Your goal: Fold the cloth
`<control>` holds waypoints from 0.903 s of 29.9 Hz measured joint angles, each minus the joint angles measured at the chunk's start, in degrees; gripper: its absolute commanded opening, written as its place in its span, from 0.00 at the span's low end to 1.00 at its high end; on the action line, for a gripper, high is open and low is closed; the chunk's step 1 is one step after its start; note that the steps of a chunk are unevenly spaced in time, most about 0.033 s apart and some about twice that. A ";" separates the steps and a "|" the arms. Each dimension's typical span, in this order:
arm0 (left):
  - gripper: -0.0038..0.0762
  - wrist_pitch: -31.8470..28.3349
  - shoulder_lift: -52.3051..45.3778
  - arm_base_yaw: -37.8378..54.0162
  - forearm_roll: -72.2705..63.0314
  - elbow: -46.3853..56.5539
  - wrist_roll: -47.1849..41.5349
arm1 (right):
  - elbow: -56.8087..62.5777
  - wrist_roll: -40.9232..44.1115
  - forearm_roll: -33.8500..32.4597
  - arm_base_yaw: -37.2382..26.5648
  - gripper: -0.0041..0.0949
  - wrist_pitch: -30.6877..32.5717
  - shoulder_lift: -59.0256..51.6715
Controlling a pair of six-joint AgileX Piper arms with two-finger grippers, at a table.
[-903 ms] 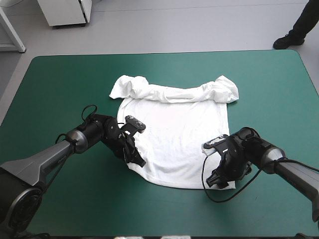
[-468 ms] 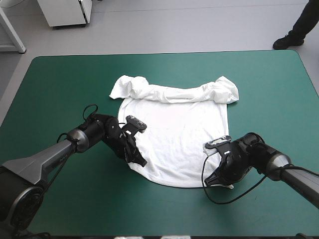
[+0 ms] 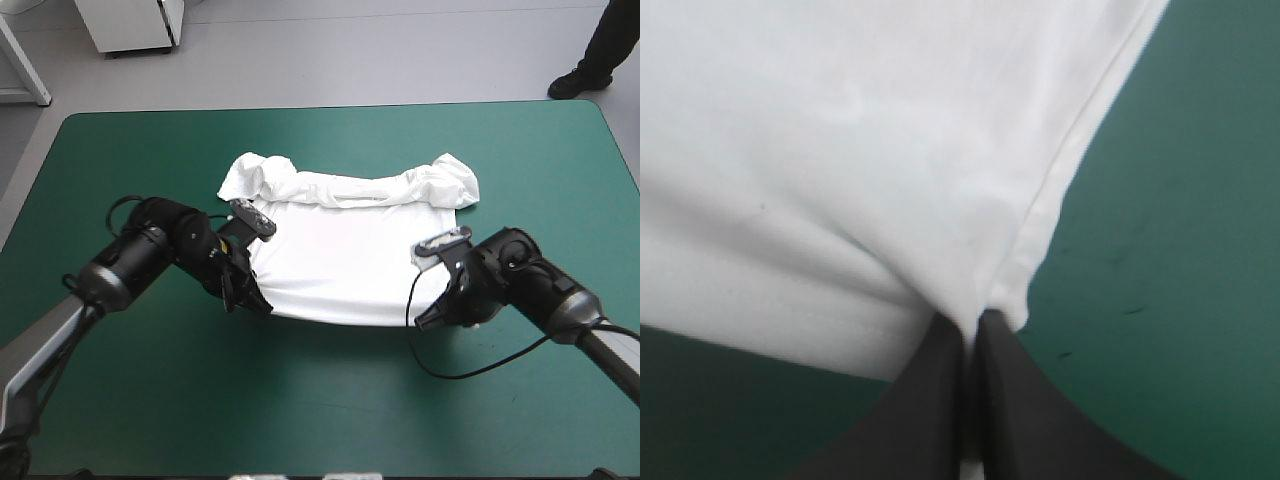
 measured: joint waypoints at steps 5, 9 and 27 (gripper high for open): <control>0.06 5.62 -6.71 0.00 3.26 -9.44 -0.75 | -14.13 0.36 -3.50 0.00 0.03 6.30 -3.96; 0.06 7.25 -10.23 -0.07 5.03 -20.13 -0.97 | -26.09 0.36 -5.57 0.00 0.03 9.32 -5.86; 0.06 5.93 -10.98 -0.16 -0.01 -64.47 4.22 | -75.03 -4.45 -6.06 0.00 0.03 8.65 -6.78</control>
